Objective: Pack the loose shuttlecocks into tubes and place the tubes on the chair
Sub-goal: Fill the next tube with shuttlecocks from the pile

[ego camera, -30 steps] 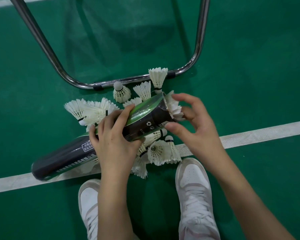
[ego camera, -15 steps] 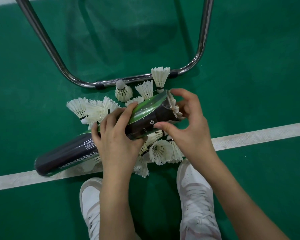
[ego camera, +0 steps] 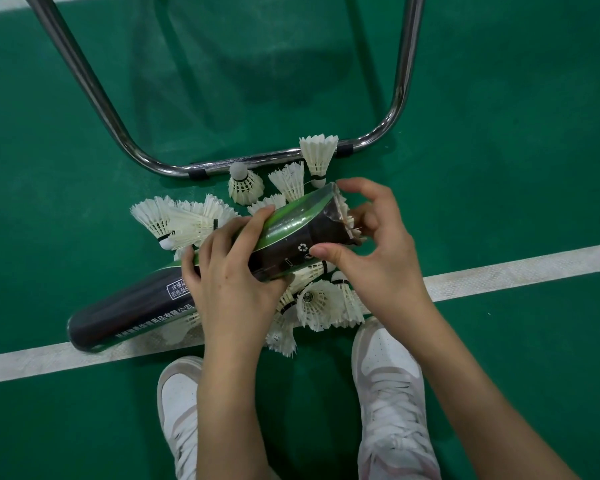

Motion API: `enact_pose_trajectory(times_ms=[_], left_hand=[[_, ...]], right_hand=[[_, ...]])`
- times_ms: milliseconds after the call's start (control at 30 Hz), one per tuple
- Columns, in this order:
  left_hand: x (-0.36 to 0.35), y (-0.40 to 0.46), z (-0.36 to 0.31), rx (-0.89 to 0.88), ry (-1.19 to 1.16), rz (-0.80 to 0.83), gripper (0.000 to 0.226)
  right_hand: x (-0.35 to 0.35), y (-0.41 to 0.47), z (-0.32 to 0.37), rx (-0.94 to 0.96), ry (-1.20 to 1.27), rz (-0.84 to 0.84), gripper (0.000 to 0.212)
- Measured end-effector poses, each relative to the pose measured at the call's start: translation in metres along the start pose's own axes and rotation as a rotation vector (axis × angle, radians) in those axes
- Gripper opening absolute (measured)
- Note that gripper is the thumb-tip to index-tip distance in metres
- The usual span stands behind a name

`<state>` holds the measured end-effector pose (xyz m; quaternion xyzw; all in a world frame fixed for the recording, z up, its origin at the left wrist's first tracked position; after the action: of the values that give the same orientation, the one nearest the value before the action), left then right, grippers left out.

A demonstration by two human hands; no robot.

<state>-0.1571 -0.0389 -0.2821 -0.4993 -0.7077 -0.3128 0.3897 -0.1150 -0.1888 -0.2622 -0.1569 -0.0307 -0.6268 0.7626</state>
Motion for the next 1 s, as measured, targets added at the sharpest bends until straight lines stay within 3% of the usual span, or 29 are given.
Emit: enact_pose_trajectory(times_ms=[433, 667, 1000], left_hand=[[0.0001, -0.0001, 0.0004, -0.013, 0.0, -0.004, 0.083], [-0.0004, -0.0008, 0.0006, -0.008, 0.012, 0.01, 0.084], [-0.0007, -0.0009, -0.0009, -0.003, 0.012, 0.019, 0.083]], right_hand=[[-0.002, -0.0005, 0.0006, -0.002, 0.046, 0.065, 0.054], [0.0011, 0.0011, -0.0036, -0.016, 0.068, 0.046, 0.065], [0.0006, 0.0035, -0.001, -0.054, 0.099, 0.137, 0.059]])
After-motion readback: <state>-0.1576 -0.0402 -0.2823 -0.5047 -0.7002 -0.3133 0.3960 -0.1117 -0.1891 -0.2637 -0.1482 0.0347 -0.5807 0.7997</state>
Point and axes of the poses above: each hand's wrist, its own y-axis towards the middle knuckle, its own x-axis out of the back of the hand, z = x × y, the point moved 2 cm from there along y, towards the middle knuckle, and after that the axes turned 2 degrees about -x, right-handed, at the moved point
